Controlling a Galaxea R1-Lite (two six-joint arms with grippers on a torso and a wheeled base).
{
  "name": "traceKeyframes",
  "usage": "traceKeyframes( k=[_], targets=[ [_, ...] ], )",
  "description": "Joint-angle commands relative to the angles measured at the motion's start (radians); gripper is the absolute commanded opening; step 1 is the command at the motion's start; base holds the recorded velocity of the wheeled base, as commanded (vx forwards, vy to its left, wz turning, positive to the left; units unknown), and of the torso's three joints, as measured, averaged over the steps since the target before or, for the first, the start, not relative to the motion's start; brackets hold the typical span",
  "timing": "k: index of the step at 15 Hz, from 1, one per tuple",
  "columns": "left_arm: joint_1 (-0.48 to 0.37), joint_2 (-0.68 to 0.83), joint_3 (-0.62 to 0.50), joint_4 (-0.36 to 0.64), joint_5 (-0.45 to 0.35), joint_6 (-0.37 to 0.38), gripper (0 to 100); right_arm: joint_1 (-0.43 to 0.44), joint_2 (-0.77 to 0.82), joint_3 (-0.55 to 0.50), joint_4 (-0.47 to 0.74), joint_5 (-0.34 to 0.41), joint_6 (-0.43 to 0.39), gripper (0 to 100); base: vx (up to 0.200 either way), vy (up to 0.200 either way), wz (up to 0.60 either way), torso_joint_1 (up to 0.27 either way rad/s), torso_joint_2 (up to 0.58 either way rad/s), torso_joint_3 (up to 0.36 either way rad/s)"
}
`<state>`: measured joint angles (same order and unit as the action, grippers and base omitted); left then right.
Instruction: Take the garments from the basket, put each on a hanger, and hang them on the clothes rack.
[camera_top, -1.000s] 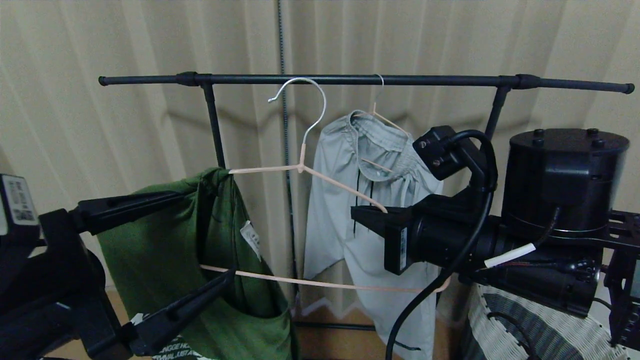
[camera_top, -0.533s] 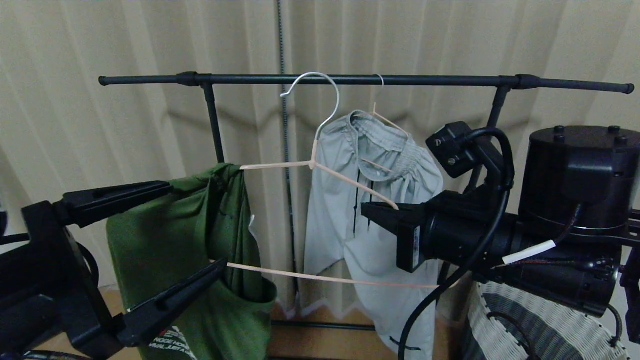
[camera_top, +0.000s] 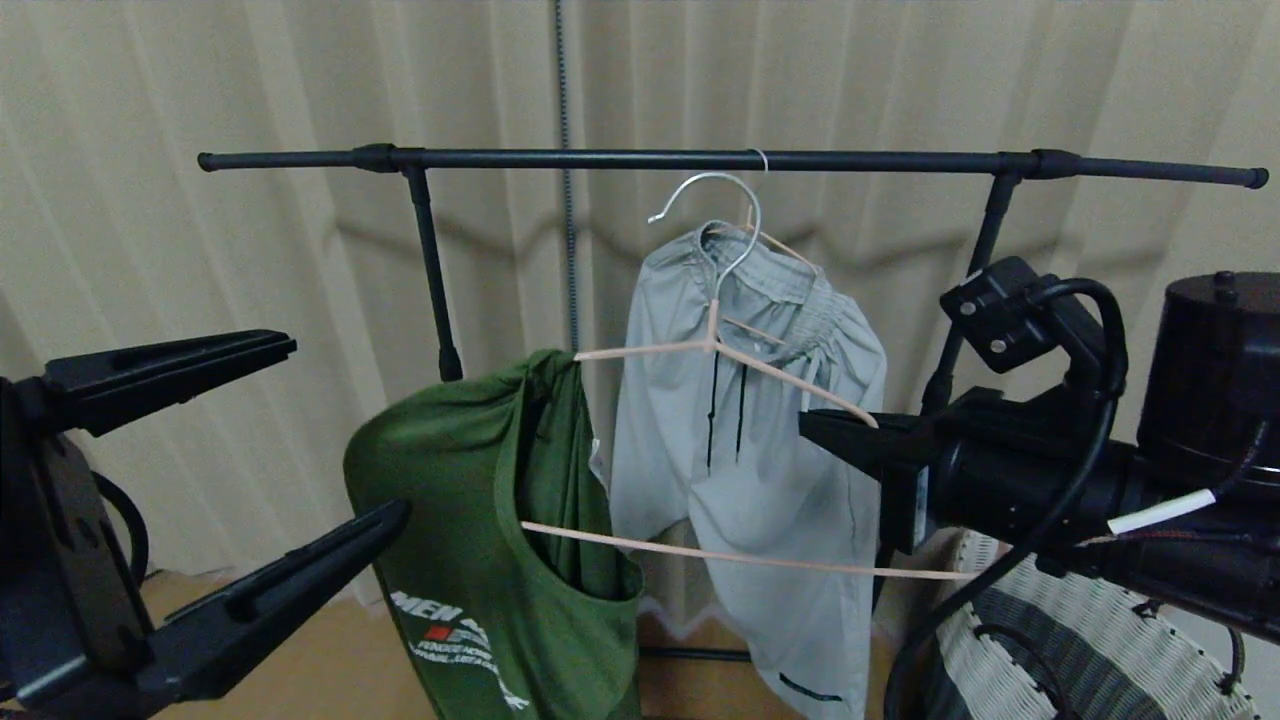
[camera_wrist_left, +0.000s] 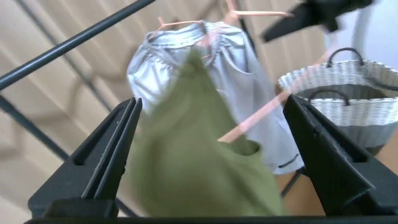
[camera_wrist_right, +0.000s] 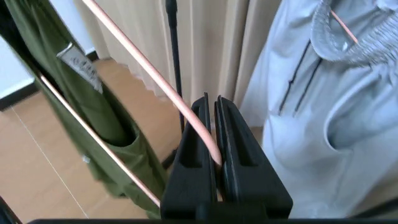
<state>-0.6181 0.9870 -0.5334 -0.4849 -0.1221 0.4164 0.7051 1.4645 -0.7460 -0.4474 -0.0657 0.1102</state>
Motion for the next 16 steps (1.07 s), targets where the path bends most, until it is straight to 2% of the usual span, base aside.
traceKeyframes(
  k=[1, 3, 5, 6, 10, 13, 16],
  targets=[
    [0.04, 0.048, -0.023, 0.002, -0.002, 0.007, 100, -0.007, -0.062, 0.05, 0.0, 0.001, -0.014, 0, 0.0, 0.0, 0.0, 0.0, 0.0, 0.0],
    [0.044, 0.113, -0.039, 0.003, -0.002, 0.047, 100, -0.007, -0.081, 0.071, 0.0, 0.003, -0.02, 0, 0.0, 0.0, 0.0, 0.0, 0.0, 0.0],
    [0.04, 0.186, -0.034, 0.002, -0.002, 0.151, 100, -0.003, -0.079, 0.079, -0.002, 0.032, -0.021, 0, 0.0, 0.0, 0.0, 0.0, 0.0, 0.0],
    [0.038, 0.213, -0.039, 0.002, -0.004, 0.162, 100, 0.001, -0.078, 0.082, -0.005, 0.052, -0.021, 0, 0.0, 0.0, 0.0, 0.0, 0.0, 0.0],
    [0.021, 0.285, -0.065, 0.002, -0.002, 0.165, 100, 0.071, -0.075, 0.082, -0.011, 0.058, -0.023, 0, 0.0, 0.0, 0.0, 0.0, 0.0, 0.0],
    [0.018, 0.302, -0.074, 0.002, -0.004, 0.165, 100, 0.085, -0.067, 0.082, -0.013, 0.06, -0.04, 0, 0.0, 0.0, 0.0, 0.0, 0.0, 0.0],
    [0.017, 0.305, -0.062, 0.003, -0.002, 0.167, 100, 0.099, -0.064, 0.082, -0.014, 0.107, -0.08, 0, 0.0, 0.0, 0.0, 0.0, 0.0, 0.0]
  ],
)
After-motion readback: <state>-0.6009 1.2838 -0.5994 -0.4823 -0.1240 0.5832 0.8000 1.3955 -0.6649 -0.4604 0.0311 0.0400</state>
